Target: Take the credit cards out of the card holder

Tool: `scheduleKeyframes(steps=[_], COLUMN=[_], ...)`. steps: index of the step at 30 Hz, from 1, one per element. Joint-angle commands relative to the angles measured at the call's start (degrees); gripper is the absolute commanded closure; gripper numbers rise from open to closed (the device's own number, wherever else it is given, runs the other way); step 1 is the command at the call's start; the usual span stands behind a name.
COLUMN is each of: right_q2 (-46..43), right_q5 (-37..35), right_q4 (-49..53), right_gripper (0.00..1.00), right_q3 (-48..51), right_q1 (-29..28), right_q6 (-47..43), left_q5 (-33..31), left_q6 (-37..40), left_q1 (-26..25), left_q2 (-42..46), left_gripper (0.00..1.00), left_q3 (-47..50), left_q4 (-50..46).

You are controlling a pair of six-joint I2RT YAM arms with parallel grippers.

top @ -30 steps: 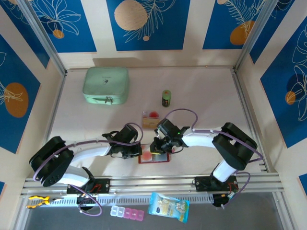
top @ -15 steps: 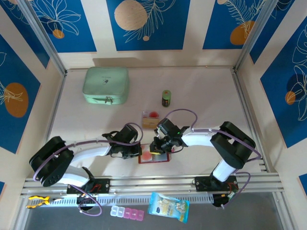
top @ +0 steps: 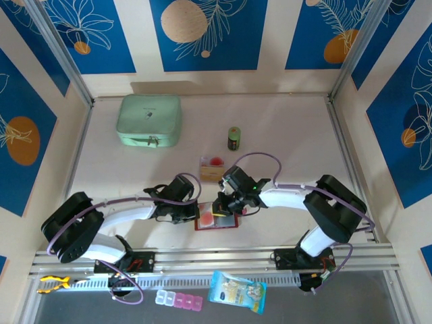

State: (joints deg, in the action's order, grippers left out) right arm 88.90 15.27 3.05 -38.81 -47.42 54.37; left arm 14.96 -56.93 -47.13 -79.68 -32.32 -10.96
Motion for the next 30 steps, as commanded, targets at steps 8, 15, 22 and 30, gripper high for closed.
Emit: scheduleKeyframes(steps=[8,15,22,30], right_q2=[-4.6,-7.5,-9.8,-7.9], right_q5=[-2.0,-5.5,-8.5,-11.1], right_q4=[6.0,14.3,22.6,26.9], right_gripper=[1.0,1.0,1.0,1.0], right_q3=[1.6,-0.3,-3.7,-7.8], right_q1=[1.8,2.4,2.3,0.8], right_q6=[-2.5,-5.4,-8.0,-9.5], left_q5=[-0.3,-0.1,0.1,0.2], left_q6=[-0.2,-0.3,-0.2,-0.4], left_q1=[0.4,0.4,0.4,0.4], left_q2=[-0.7,-0.9,-0.9,-0.8], left_gripper=[1.0,1.0,1.0,1.0], left_q3=[1.0,0.8,0.9,1.2], left_q4=[-2.2,-1.9,-1.6,-1.0])
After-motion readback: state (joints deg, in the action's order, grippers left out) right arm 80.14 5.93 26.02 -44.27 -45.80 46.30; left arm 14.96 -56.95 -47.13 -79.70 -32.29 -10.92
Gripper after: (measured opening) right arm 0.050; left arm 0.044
